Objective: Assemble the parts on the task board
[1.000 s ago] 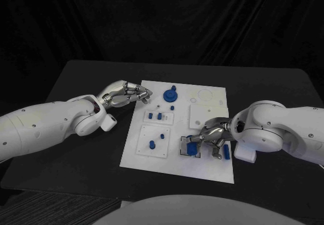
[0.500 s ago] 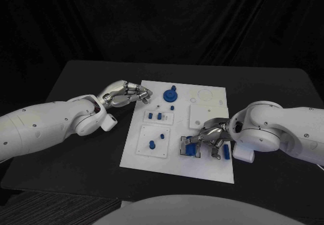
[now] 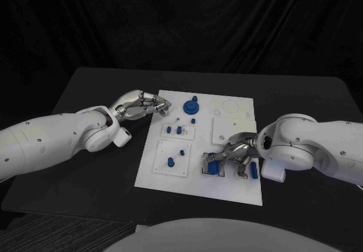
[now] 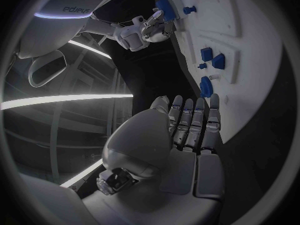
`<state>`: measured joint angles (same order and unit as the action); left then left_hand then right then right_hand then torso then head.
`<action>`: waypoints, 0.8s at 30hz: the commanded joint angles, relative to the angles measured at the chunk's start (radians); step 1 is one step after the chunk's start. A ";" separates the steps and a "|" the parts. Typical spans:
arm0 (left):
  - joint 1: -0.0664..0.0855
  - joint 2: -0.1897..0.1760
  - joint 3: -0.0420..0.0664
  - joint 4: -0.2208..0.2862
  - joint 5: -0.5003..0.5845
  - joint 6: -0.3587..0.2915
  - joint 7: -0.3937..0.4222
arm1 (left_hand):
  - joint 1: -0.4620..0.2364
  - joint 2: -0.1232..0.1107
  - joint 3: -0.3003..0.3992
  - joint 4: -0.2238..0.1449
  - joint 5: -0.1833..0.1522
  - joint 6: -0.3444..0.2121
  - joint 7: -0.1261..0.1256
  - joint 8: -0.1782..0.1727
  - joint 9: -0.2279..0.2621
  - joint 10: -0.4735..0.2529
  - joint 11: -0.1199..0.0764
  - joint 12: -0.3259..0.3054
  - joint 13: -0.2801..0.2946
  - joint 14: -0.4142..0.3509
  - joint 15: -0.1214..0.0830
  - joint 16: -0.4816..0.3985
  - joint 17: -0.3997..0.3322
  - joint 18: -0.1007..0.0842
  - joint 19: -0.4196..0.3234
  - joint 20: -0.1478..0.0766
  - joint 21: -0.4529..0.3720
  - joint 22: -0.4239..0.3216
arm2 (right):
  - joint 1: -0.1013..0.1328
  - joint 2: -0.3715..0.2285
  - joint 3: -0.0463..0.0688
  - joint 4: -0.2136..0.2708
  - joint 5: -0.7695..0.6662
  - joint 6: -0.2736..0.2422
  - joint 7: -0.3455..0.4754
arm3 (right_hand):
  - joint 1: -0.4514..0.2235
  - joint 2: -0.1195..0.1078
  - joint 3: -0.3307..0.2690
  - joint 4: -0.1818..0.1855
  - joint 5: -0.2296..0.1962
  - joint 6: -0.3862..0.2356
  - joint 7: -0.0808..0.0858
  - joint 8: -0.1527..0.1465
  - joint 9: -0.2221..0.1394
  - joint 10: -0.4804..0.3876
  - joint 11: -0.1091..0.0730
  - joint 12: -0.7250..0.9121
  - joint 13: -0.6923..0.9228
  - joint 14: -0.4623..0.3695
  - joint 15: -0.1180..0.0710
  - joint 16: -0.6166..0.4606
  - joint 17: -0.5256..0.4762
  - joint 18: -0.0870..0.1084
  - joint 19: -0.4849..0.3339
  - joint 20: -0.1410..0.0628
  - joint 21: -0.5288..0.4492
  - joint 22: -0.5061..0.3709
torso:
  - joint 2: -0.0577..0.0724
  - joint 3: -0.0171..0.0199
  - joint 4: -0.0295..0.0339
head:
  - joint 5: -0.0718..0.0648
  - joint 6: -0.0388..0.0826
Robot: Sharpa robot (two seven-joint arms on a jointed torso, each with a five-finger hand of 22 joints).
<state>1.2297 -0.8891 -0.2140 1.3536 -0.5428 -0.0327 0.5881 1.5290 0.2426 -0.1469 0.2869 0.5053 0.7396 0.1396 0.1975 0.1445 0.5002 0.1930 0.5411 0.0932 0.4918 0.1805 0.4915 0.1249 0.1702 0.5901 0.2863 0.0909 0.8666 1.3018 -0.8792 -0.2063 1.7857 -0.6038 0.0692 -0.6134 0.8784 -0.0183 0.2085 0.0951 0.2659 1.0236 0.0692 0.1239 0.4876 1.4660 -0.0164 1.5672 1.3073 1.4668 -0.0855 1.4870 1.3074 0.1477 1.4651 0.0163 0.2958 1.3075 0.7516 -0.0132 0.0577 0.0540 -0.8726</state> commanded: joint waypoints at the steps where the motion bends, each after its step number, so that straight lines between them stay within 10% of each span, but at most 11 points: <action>1: -0.002 0.003 0.001 0.001 0.006 0.013 0.010 | -0.001 -0.007 0.004 0.000 0.006 -0.002 0.007 0.004 -0.002 0.001 0.004 0.004 -0.001 0.005 0.005 0.006 -0.001 0.002 0.009 -0.001 0.003 0.001 | -0.005 -0.001 -0.002 -0.002 -0.028 0.013 -0.026 | -0.019 -0.003 -0.016 0.009 -0.029 -0.005 0.000 -0.002 -0.002 0.105 0.004 0.004 0.263 0.065 0.005 -0.005 0.033 0.019 0.026 0.008 -0.008 0.002 | 0.000 -0.0001 0.0002 | 0.001 0.000; 24: -0.005 0.002 0.001 -0.002 0.006 0.019 0.006 | -0.001 -0.007 0.004 0.000 0.006 -0.002 0.007 0.004 -0.002 0.001 0.004 0.004 -0.001 0.005 0.005 0.006 -0.001 0.002 0.009 -0.001 0.003 0.001 | -0.006 -0.009 -0.002 0.004 -0.033 -0.001 -0.019 | -0.079 0.002 -0.135 0.080 -0.189 -0.007 -0.001 0.011 -0.010 0.105 0.003 0.004 0.263 0.064 0.005 -0.005 0.025 0.020 0.026 0.008 -0.013 -0.010 | 0.000 -0.0002 0.0000 | 0.004 0.000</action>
<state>1.2267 -0.8876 -0.2141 1.3508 -0.5428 -0.0260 0.5848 1.5290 0.2426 -0.1470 0.2868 0.5053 0.7396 0.1396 0.1974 0.1438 0.5005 0.1933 0.5411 0.0932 0.4917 0.1805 0.4914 0.1249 0.1701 0.5901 0.2863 0.0909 0.8666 1.3012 -0.8858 -0.2058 1.7879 -0.6246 0.0721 -0.6137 0.8077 -0.0185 0.0768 0.1765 0.0735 1.0234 0.0696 0.1316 0.4778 1.4660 -0.0164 1.5672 1.3079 1.4668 -0.0855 1.4870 1.3074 0.1477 1.4651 0.0163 0.2852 1.2984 0.7517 -0.0135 0.0575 0.0570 -0.8726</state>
